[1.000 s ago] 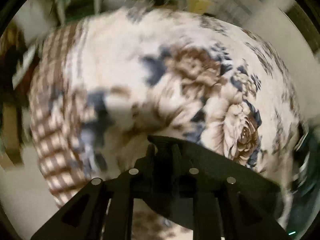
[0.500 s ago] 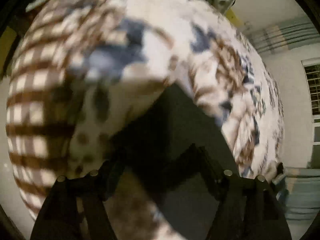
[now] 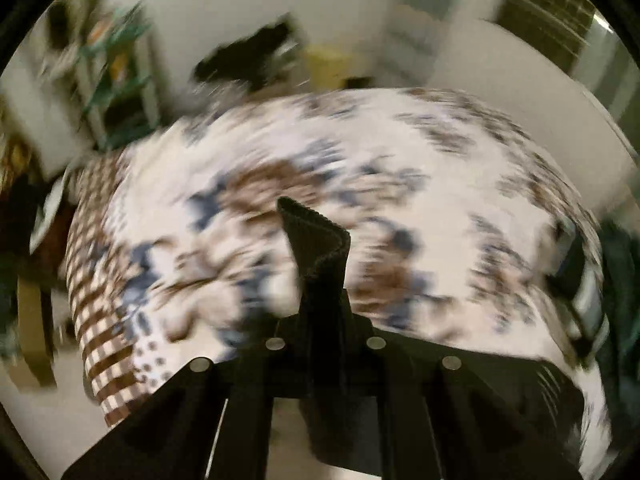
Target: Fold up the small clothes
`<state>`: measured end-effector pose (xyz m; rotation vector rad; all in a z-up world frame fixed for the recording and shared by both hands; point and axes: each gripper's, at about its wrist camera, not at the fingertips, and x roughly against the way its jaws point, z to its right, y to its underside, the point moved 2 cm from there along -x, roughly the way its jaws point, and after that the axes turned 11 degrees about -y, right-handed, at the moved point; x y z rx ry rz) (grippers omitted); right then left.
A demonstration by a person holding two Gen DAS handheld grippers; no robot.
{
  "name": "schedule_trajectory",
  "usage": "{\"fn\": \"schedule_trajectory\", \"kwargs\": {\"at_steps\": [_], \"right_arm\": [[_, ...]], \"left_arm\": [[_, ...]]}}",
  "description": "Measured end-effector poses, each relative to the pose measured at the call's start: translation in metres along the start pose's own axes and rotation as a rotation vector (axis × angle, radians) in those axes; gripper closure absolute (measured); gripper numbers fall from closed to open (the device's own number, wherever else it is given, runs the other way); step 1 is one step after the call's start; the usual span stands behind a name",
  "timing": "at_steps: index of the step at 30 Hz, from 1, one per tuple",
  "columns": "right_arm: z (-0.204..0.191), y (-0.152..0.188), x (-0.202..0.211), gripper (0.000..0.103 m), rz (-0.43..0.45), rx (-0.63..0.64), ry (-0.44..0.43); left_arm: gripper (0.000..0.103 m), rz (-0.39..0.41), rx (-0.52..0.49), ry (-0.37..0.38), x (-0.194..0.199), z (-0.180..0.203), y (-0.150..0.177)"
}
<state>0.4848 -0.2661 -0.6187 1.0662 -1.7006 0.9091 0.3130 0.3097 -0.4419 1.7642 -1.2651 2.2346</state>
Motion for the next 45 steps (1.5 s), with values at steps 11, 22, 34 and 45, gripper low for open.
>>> {"fn": "schedule_trajectory", "kwargs": {"at_steps": [11, 22, 34, 45], "right_arm": [[0.141, -0.052, 0.035, 0.008, -0.07, -0.013, -0.112], [0.284, -0.105, 0.058, 0.008, -0.091, -0.09, -0.124], [0.228, -0.144, 0.093, 0.008, -0.086, 0.065, -0.379], [0.11, -0.149, -0.02, 0.064, -0.288, 0.275, -0.165]], "left_arm": [[0.096, -0.017, -0.421, 0.356, 0.134, 0.338, 0.163], [0.091, -0.161, -0.774, 0.341, 0.148, 0.518, 0.365], [0.0, 0.007, -0.533, 0.118, 0.145, 0.348, 0.277], [0.0, -0.098, -0.368, -0.22, 0.065, 0.195, 0.256]]}}
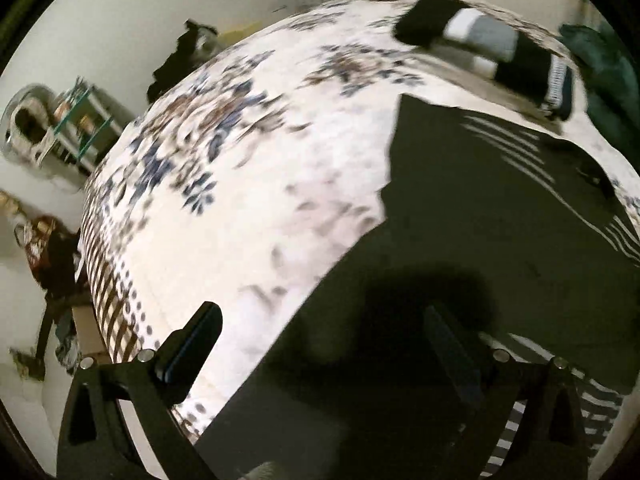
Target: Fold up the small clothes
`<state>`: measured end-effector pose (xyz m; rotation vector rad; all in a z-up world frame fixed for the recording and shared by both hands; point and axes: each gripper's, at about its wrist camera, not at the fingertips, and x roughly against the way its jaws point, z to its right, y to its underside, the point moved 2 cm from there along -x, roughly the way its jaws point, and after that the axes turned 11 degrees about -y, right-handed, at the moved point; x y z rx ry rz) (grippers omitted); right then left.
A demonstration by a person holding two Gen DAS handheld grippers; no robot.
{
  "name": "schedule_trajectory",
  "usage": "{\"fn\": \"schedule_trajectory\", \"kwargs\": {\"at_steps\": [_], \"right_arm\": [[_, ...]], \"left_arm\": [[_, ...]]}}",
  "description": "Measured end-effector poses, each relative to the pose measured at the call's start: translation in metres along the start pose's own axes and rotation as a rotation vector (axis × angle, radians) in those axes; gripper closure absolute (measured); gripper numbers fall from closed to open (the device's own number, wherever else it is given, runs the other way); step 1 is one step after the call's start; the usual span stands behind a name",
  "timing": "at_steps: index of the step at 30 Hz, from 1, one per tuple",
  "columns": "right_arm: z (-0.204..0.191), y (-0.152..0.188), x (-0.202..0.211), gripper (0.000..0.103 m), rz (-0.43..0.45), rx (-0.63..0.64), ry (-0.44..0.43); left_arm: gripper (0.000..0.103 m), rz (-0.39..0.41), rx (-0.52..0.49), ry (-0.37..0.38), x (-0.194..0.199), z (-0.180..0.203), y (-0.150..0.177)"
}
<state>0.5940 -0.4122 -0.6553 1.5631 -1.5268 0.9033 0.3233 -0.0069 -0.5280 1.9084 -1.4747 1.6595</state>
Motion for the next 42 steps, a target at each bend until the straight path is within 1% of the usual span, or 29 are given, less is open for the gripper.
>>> {"fn": "schedule_trajectory", "kwargs": {"at_steps": [1, 2, 4, 5, 6, 8, 9, 10, 11, 13, 14, 15, 16, 18, 19, 21, 22, 24, 27, 28, 29, 31, 32, 34, 35, 36, 37, 40, 42], "right_arm": [[-0.004, 0.003, -0.008, 0.083, -0.015, 0.013, 0.021], [-0.005, 0.009, -0.009, 0.099, 0.005, 0.021, 0.062], [-0.008, 0.018, 0.007, 0.099, 0.095, 0.037, 0.083], [-0.008, 0.025, 0.023, 0.099, 0.146, 0.039, 0.09], [-0.006, 0.03, 0.034, 0.1, 0.178, 0.033, 0.088], [0.003, 0.042, 0.056, 0.1, 0.224, 0.011, 0.146], [0.009, 0.047, 0.057, 0.099, 0.21, 0.015, 0.171], [0.015, 0.05, 0.049, 0.099, 0.155, 0.018, 0.182], [0.021, 0.051, 0.042, 0.099, 0.107, 0.004, 0.168], [0.026, 0.049, 0.029, 0.091, 0.012, -0.019, 0.157], [0.024, 0.047, 0.03, 0.085, -0.002, -0.014, 0.164], [0.02, 0.044, 0.036, 0.076, 0.011, -0.011, 0.161], [0.012, 0.04, 0.044, 0.07, 0.045, -0.008, 0.139], [-0.008, 0.03, 0.06, 0.051, 0.099, 0.011, 0.061], [-0.023, 0.022, 0.063, 0.048, 0.114, 0.026, 0.009], [-0.051, 0.006, 0.056, 0.046, 0.106, 0.064, -0.057], [-0.075, -0.008, 0.043, 0.046, 0.081, 0.11, -0.097], [-0.122, -0.03, 0.013, 0.046, 0.039, 0.223, -0.135], [-0.193, -0.053, -0.043, 0.046, -0.058, 0.387, -0.174], [-0.216, -0.056, -0.065, 0.046, -0.116, 0.427, -0.197], [-0.236, -0.062, -0.089, 0.046, -0.16, 0.463, -0.189], [-0.26, -0.069, -0.12, 0.045, -0.201, 0.513, -0.182], [-0.27, -0.073, -0.138, 0.045, -0.227, 0.52, -0.179], [-0.28, -0.081, -0.157, 0.046, -0.257, 0.502, -0.182], [-0.283, -0.085, -0.16, 0.062, -0.246, 0.489, -0.191], [-0.288, -0.09, -0.162, 0.097, -0.216, 0.485, -0.2], [-0.292, -0.095, -0.16, 0.101, -0.181, 0.469, -0.21], [-0.29, -0.115, -0.144, 0.101, -0.049, 0.39, -0.183], [-0.284, -0.121, -0.144, 0.101, -0.047, 0.352, -0.178]], "left_arm": [[0.0, -0.011, 0.01, 0.0, -0.004, -0.004, 0.002], [0.0, -0.026, 0.025, 0.004, -0.008, -0.004, 0.003], [0.0, -0.054, 0.074, 0.018, -0.014, -0.012, 0.004], [0.0, -0.059, 0.097, 0.024, -0.014, -0.016, 0.003], [0.0, -0.062, 0.117, 0.031, -0.015, -0.019, 0.001], [0.0, -0.063, 0.147, 0.043, -0.018, -0.023, -0.004], [0.0, -0.066, 0.156, 0.047, -0.022, -0.024, -0.007], [0.0, -0.069, 0.161, 0.048, -0.026, -0.024, -0.01], [0.0, -0.073, 0.165, 0.055, -0.029, -0.025, -0.013], [0.0, -0.083, 0.175, 0.075, -0.034, -0.024, -0.017], [0.0, -0.082, 0.182, 0.09, -0.035, -0.024, -0.022], [0.0, -0.075, 0.186, 0.101, -0.036, -0.023, -0.025], [0.0, -0.067, 0.189, 0.108, -0.036, -0.023, -0.029], [0.0, -0.052, 0.198, 0.125, -0.04, -0.019, -0.041], [0.0, -0.05, 0.2, 0.127, -0.042, -0.016, -0.044], [0.0, -0.038, 0.196, 0.146, -0.05, -0.006, -0.056], [0.0, -0.031, 0.181, 0.149, -0.055, 0.003, -0.062], [0.0, -0.025, 0.137, 0.14, -0.066, 0.017, -0.069], [0.0, -0.036, 0.083, 0.113, -0.086, 0.032, -0.07], [0.0, -0.044, 0.07, 0.11, -0.093, 0.035, -0.067], [0.0, -0.049, 0.067, 0.115, -0.097, 0.035, -0.065], [0.0, -0.051, 0.064, 0.123, -0.101, 0.033, -0.06], [0.0, -0.052, 0.066, 0.131, -0.102, 0.031, -0.057], [0.0, -0.056, 0.079, 0.153, -0.103, 0.026, -0.054], [0.0, -0.059, 0.083, 0.16, -0.105, 0.026, -0.055], [0.0, -0.061, 0.085, 0.166, -0.105, 0.026, -0.055], [0.0, -0.062, 0.087, 0.173, -0.107, 0.026, -0.055], [0.0, -0.066, 0.082, 0.194, -0.111, 0.026, -0.055], [0.0, -0.071, 0.072, 0.207, -0.115, 0.027, -0.057]]}}
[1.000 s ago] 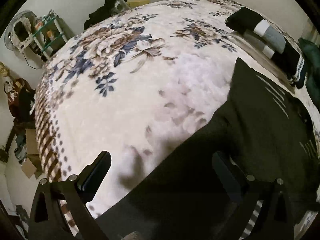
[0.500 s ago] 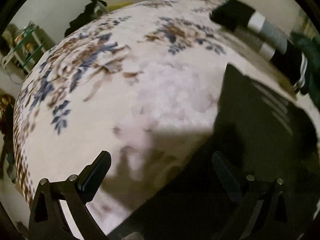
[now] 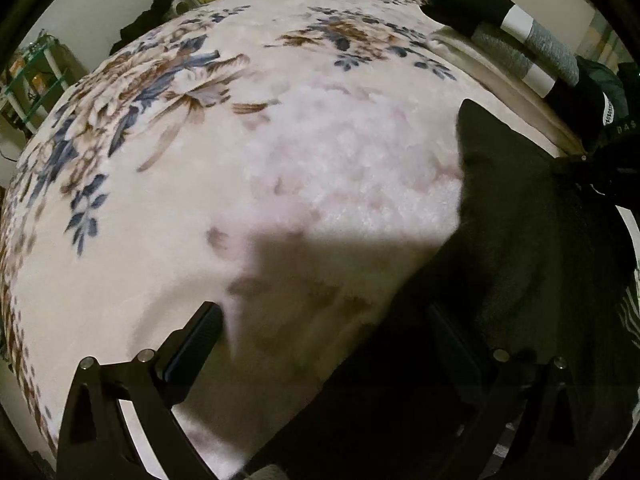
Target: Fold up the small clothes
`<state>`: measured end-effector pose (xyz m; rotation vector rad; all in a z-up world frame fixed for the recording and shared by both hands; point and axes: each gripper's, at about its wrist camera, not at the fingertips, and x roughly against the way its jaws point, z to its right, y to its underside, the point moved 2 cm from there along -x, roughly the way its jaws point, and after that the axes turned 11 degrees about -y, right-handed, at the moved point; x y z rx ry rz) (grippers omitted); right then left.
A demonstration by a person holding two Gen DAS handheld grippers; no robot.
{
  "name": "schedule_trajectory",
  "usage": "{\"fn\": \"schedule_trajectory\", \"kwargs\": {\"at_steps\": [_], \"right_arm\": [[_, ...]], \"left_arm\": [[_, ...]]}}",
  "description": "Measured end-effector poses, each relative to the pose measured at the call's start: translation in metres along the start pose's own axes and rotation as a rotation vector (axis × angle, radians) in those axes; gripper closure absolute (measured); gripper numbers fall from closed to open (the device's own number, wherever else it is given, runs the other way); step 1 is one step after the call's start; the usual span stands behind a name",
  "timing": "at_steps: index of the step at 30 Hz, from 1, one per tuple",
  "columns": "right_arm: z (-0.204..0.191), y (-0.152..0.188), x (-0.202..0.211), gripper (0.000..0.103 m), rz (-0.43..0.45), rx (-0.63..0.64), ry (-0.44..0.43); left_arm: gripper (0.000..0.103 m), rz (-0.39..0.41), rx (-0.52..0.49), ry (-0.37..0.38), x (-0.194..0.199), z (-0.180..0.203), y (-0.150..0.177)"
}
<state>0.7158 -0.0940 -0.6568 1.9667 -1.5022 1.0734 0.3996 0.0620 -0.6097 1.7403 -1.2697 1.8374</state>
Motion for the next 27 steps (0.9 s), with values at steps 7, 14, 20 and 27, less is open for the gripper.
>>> {"fn": "schedule_trajectory", "kwargs": {"at_steps": [7, 14, 20, 27], "right_arm": [[0.007, 0.009, 0.0, 0.081, -0.121, -0.068, 0.075], [0.066, 0.1, 0.181, 0.044, 0.103, -0.249, 0.128], [0.171, 0.209, 0.289, 0.037, 0.236, -0.511, 0.179], [0.248, 0.248, 0.254, 0.037, 0.181, -0.588, 0.108]], "left_arm": [[0.0, -0.023, -0.015, 0.048, 0.009, -0.01, -0.011], [0.0, 0.096, -0.11, 0.035, 0.055, -0.019, -0.024], [0.0, 0.109, -0.141, 0.043, 0.089, 0.0, -0.007], [0.0, 0.109, -0.166, -0.05, 0.114, 0.032, 0.043]]}}
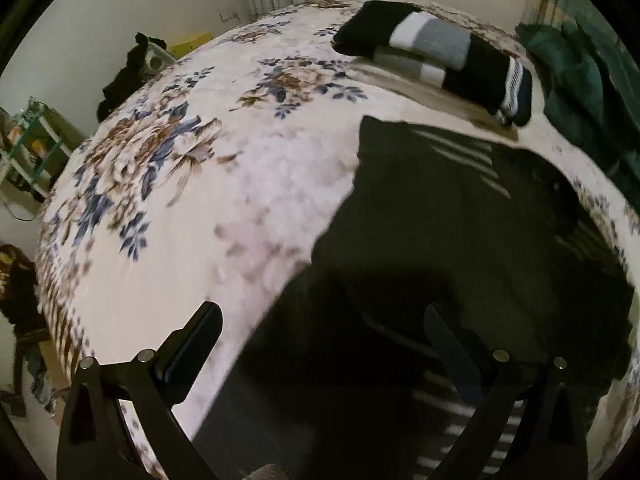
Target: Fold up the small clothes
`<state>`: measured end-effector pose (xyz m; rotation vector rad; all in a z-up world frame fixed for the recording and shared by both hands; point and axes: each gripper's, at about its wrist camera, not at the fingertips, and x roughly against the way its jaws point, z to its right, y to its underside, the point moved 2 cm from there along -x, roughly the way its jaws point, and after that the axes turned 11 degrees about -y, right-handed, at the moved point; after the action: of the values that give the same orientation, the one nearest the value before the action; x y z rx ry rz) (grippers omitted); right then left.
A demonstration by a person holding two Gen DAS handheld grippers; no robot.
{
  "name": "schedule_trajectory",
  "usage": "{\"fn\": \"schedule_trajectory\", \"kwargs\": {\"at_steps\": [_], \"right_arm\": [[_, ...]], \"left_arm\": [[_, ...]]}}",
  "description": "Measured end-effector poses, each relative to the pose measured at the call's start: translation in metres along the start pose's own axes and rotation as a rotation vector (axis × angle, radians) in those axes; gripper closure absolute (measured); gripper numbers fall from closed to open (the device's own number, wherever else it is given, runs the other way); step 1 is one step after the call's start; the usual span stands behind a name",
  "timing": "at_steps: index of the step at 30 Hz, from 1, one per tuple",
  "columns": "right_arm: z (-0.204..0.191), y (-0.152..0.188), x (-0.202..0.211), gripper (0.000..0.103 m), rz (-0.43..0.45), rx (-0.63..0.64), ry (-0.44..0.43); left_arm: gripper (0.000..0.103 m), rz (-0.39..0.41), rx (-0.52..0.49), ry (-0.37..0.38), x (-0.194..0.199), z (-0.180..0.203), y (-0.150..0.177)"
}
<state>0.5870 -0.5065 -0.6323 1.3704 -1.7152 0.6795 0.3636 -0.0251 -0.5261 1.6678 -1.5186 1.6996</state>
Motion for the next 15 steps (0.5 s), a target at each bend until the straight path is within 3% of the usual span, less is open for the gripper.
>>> {"fn": "schedule_trajectory", "kwargs": {"at_steps": [2, 3, 4, 5, 9, 11, 13, 14, 15], "right_arm": [[0.006, 0.001, -0.024, 0.037, -0.057, 0.016, -0.014], [0.005, 0.004, -0.035, 0.049, -0.079, 0.035, -0.02], [0.001, 0.008, -0.039, 0.069, -0.078, 0.073, -0.011], [-0.003, 0.011, -0.04, 0.097, -0.073, 0.104, 0.005], [-0.037, 0.021, 0.001, 0.097, 0.084, 0.272, -0.017], [-0.041, 0.02, 0.01, 0.097, 0.111, 0.312, -0.006], [-0.029, 0.011, -0.008, 0.089, -0.012, 0.303, -0.007], [-0.015, 0.003, -0.018, 0.08, -0.089, 0.249, -0.02], [0.001, -0.007, -0.017, 0.076, -0.099, 0.176, -0.068]], "left_arm": [[0.0, -0.007, 0.006, -0.028, 0.004, 0.005, 0.01], [0.0, -0.017, 0.017, -0.047, 0.006, 0.006, 0.015], [0.0, -0.025, 0.029, -0.061, 0.007, 0.006, 0.018], [0.0, -0.03, 0.048, -0.075, 0.009, 0.005, 0.021], [0.0, -0.028, 0.126, -0.119, 0.021, -0.002, 0.03], [0.0, -0.029, 0.149, -0.126, 0.029, -0.004, 0.035], [0.0, -0.035, 0.151, -0.127, 0.035, -0.003, 0.043], [0.0, -0.04, 0.144, -0.129, 0.038, -0.001, 0.049], [0.0, -0.044, 0.135, -0.128, 0.041, 0.0, 0.054]]}}
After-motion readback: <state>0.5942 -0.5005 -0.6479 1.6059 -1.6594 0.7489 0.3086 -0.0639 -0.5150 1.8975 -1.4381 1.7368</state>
